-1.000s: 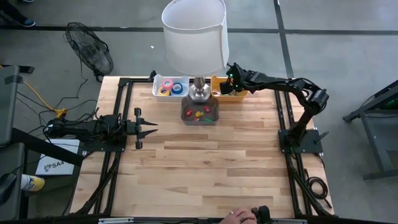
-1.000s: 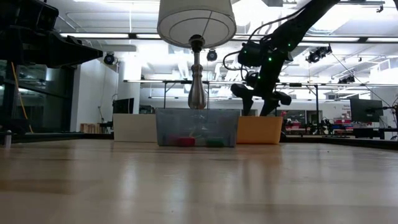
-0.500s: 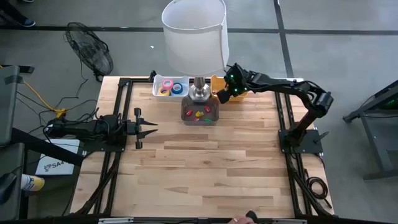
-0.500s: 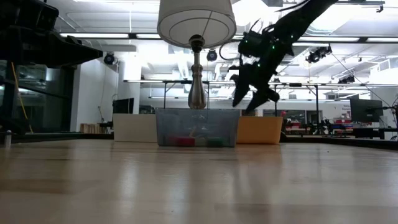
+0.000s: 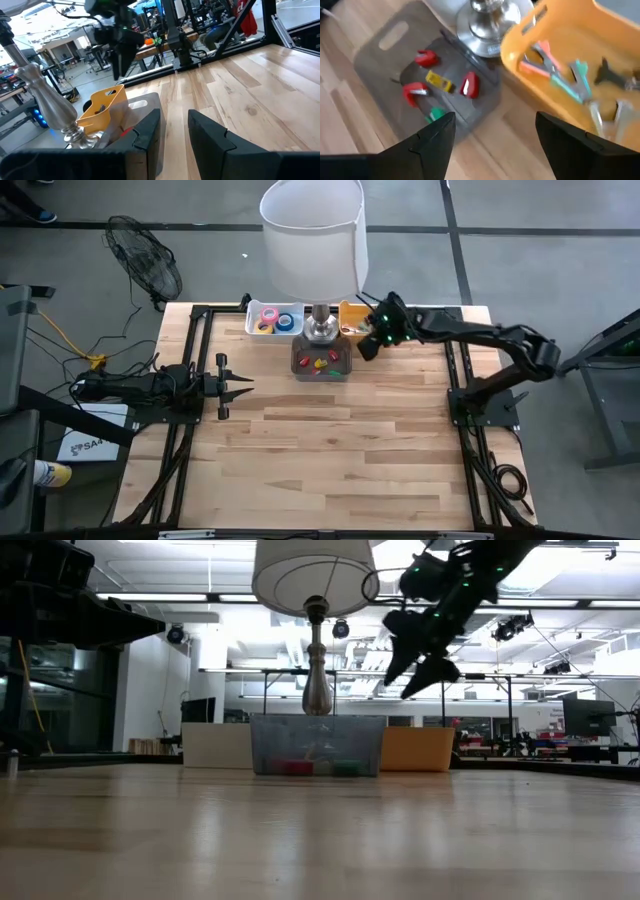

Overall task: Pick and place Stapler, Stapler remover, tape
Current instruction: Return to Home Position

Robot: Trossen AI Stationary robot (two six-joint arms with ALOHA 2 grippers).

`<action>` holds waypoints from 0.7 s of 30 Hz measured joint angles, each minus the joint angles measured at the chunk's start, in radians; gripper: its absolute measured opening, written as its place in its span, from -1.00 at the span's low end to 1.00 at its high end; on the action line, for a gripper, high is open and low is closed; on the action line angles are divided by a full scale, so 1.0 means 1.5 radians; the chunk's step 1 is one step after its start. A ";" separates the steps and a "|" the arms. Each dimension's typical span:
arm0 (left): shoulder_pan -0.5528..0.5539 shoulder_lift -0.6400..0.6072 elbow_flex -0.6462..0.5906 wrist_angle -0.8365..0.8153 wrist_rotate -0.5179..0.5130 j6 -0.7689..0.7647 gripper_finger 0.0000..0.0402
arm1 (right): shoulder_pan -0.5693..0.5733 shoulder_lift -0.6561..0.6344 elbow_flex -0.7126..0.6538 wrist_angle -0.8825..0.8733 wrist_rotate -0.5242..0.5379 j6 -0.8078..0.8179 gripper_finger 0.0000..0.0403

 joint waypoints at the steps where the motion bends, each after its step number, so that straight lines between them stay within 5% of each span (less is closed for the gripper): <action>1: 0.000 0.000 0.000 0.000 0.000 0.000 -0.52 | 0.010 -0.013 -0.020 0.008 0.010 0.012 0.32; 12: 0.000 0.000 0.000 0.000 0.000 0.000 -0.52 | 0.114 -0.135 -0.213 0.199 0.032 0.213 0.32; 21: 0.000 0.000 0.000 0.000 0.000 0.000 -0.52 | 0.177 -0.214 -0.394 0.434 0.045 0.167 0.32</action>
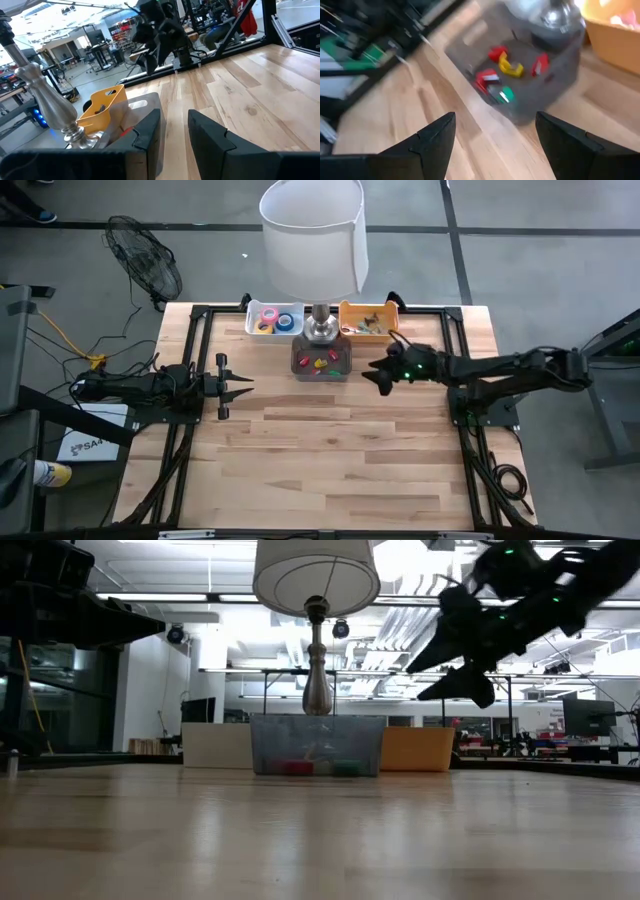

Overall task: Pick and place Stapler, Stapler remover, tape
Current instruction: Return to Home Position

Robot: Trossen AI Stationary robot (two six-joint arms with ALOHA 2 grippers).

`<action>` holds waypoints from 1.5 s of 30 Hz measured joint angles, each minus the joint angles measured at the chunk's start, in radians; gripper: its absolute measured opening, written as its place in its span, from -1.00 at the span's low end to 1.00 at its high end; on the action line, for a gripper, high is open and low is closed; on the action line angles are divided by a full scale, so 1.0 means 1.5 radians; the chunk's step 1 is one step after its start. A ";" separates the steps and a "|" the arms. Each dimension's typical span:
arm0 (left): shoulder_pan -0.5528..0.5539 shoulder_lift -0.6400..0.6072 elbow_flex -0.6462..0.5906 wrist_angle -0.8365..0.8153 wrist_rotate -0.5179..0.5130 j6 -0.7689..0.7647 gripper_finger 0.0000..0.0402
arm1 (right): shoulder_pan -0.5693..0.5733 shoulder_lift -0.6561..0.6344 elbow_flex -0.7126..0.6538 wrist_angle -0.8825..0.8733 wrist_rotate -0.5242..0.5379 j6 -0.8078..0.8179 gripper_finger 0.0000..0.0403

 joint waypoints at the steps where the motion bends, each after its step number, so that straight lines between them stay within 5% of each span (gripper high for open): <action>1: 0.000 0.000 0.000 0.000 0.000 0.000 -0.52 | 0.005 -0.009 -0.019 0.038 0.007 -0.002 0.32; 8: 0.000 0.000 0.000 0.000 0.000 0.000 -0.52 | 0.038 -0.077 -0.140 0.234 0.017 -0.089 0.32; 19: 0.000 0.000 0.000 0.000 0.000 0.000 -0.52 | 0.119 -0.257 -0.278 0.289 0.015 -0.125 0.32; 26: 0.000 0.000 0.000 0.000 0.000 0.000 -0.52 | 0.137 -0.375 -0.283 0.204 0.015 -0.208 0.32; 39: 0.000 0.000 0.000 0.000 0.000 0.000 -0.52 | 0.137 -0.667 -0.283 -0.129 -0.018 -0.225 0.32; 45: 0.000 0.000 0.000 0.000 0.000 0.000 -0.52 | 0.149 -0.716 -0.282 -0.132 -0.012 -0.257 0.32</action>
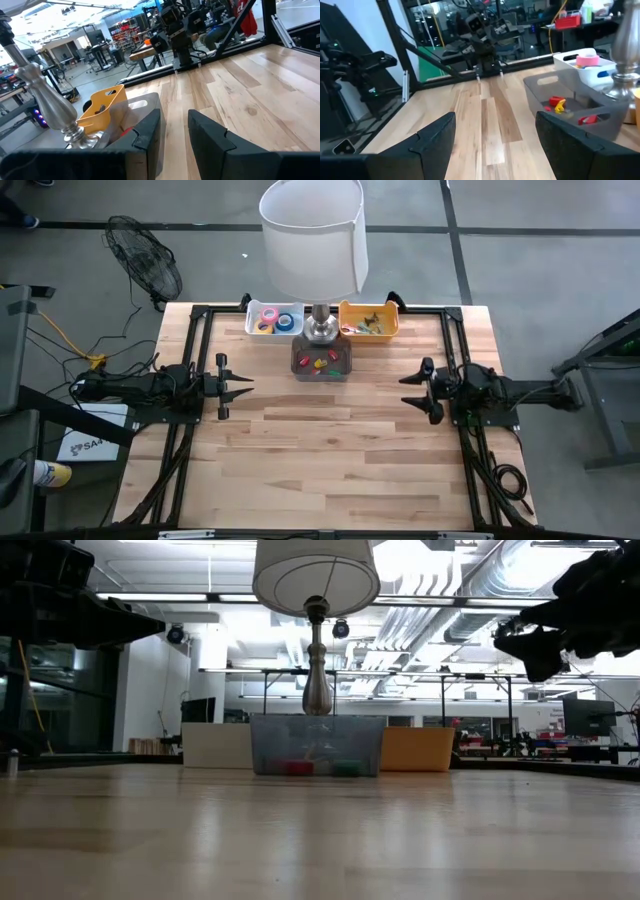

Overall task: Pick and place Stapler, Stapler remover, tape
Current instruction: Return to Home Position

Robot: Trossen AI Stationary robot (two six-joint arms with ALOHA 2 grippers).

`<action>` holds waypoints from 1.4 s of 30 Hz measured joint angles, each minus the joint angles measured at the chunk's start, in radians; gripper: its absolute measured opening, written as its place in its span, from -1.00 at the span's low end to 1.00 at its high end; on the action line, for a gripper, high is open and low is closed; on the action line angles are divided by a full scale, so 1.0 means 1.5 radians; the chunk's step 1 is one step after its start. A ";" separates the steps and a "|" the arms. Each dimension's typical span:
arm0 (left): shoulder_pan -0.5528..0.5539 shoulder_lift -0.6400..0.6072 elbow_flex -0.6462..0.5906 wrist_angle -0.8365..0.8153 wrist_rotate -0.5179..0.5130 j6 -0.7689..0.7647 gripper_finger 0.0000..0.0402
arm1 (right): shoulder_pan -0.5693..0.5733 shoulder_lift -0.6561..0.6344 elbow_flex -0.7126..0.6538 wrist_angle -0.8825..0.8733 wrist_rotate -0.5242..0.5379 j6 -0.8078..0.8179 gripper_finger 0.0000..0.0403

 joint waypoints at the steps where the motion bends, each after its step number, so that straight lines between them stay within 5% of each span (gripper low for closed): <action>1: 0.000 0.000 0.000 0.000 0.000 0.000 -0.52 | 0.003 -0.002 0.000 0.000 0.000 -0.004 0.32; 42: 0.000 0.000 0.000 0.000 0.000 0.000 -0.52 | 0.014 -0.004 0.000 0.001 -0.001 0.006 0.32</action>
